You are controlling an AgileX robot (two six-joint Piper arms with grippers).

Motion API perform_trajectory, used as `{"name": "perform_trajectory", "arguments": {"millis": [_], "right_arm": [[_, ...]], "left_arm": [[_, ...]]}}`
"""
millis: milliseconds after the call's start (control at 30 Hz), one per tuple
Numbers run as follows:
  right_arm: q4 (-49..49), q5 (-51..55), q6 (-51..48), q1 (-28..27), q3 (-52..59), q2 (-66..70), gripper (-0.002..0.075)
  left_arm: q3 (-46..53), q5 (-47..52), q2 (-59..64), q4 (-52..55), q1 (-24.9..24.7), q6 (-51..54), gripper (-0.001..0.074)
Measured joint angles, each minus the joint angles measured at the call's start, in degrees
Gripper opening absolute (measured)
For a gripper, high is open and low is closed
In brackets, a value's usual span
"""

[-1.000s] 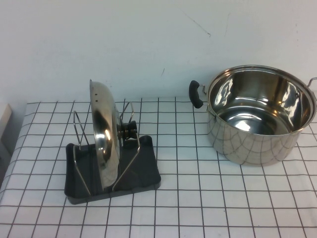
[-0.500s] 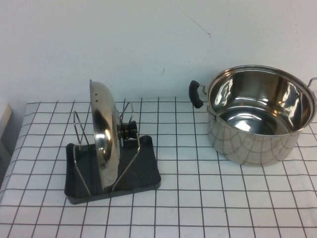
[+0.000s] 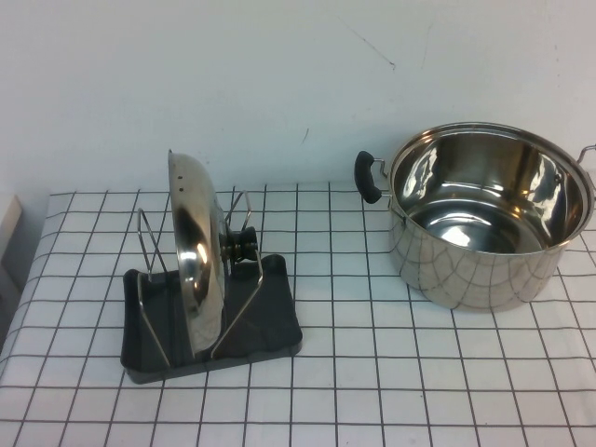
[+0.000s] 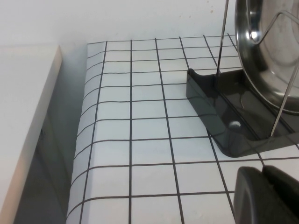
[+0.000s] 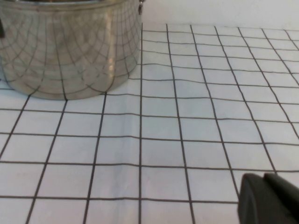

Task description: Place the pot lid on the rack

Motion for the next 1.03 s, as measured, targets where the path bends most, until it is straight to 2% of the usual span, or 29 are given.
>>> {"name": "perform_trajectory", "arguments": {"millis": [700,1033], "right_arm": [[-0.13,0.00,1.04,-0.54,0.00,0.00,-0.0002],[-0.13,0.00,0.83,-0.54,0.00,0.00,-0.0002]], "left_arm": [[0.00,0.00,0.00,0.00,0.00,0.00,-0.0002],[0.00,0.00,0.00,0.00,3.79,0.00,-0.0002]]}}
